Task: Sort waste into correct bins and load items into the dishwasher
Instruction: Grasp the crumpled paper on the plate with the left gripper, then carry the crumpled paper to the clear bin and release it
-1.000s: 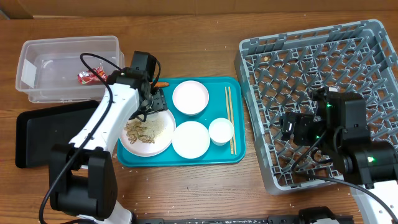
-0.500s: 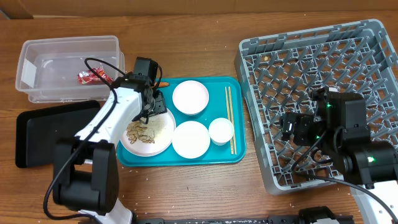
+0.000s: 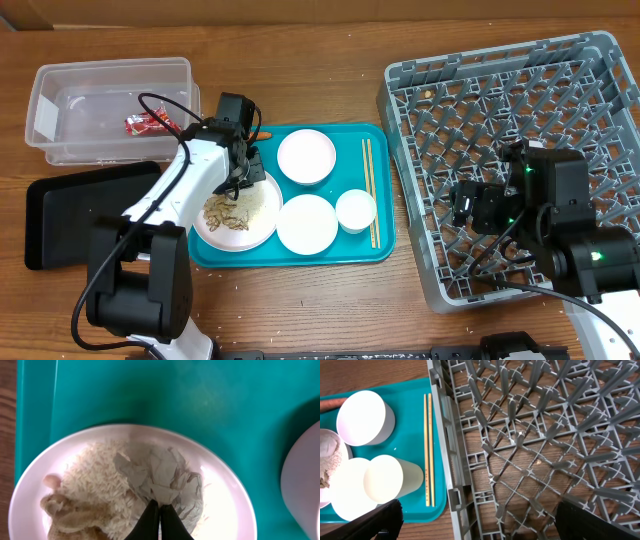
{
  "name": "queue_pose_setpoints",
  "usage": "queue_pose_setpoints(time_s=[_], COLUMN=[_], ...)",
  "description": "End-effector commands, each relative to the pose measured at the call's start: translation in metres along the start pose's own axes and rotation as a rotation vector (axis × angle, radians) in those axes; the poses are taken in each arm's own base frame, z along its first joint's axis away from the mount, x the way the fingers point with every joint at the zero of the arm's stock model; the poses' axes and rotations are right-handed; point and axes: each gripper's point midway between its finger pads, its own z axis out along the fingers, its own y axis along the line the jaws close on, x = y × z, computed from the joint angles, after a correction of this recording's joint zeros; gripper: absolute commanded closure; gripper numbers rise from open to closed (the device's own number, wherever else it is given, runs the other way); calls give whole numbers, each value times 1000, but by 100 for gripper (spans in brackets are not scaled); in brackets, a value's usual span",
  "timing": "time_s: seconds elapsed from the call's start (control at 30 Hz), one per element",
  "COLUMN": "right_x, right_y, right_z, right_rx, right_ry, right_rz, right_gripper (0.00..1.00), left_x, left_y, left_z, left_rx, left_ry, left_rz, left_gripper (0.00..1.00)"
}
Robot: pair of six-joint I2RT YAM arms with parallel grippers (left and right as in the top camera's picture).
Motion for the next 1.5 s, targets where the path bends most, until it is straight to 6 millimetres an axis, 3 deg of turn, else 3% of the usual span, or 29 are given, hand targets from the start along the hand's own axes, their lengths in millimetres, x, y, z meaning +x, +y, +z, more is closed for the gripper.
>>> queue_pose_setpoints(time_s=[0.0,0.23,0.33,0.53,0.8,1.03,1.07,1.13,1.27,1.47], right_x=[-9,-9,-9,-9,-9,-9,-9,-9,-9,-9], right_y=[5,5,5,5,5,5,5,5,5,5], right_z=[-9,-9,-9,-9,-9,-9,-9,-9,-9,-9], right_rx=[-15,-15,-15,-15,-15,-15,-16,-16,-16,-16], right_ry=[-35,-35,-35,-35,-35,-34,-34,-34,-34,-34], right_rz=[-4,-4,-4,-4,-4,7,12,11,11,11], right_gripper=[0,0,0,0,0,0,0,0,0,0], left_x=[-24,-59,-74,-98,-142,-163,-164,-164,-162,-147], left_y=[-3,6,17,44,98,125,127,129,130,114], left_z=[-24,-88,-104,-112,-119,-125,-125,-125,-124,-117], left_rx=[0,-6,-39,-58,-58,-59,-61,-62,-65,15], left_ry=[-35,-97,-147,-205,-338,-419,-421,-421,-413,-330], left_rz=[14,-18,-40,-118,-282,-353,-356,-361,-360,-336], left_gripper=[96,96,96,96,96,96,89,64,39,32])
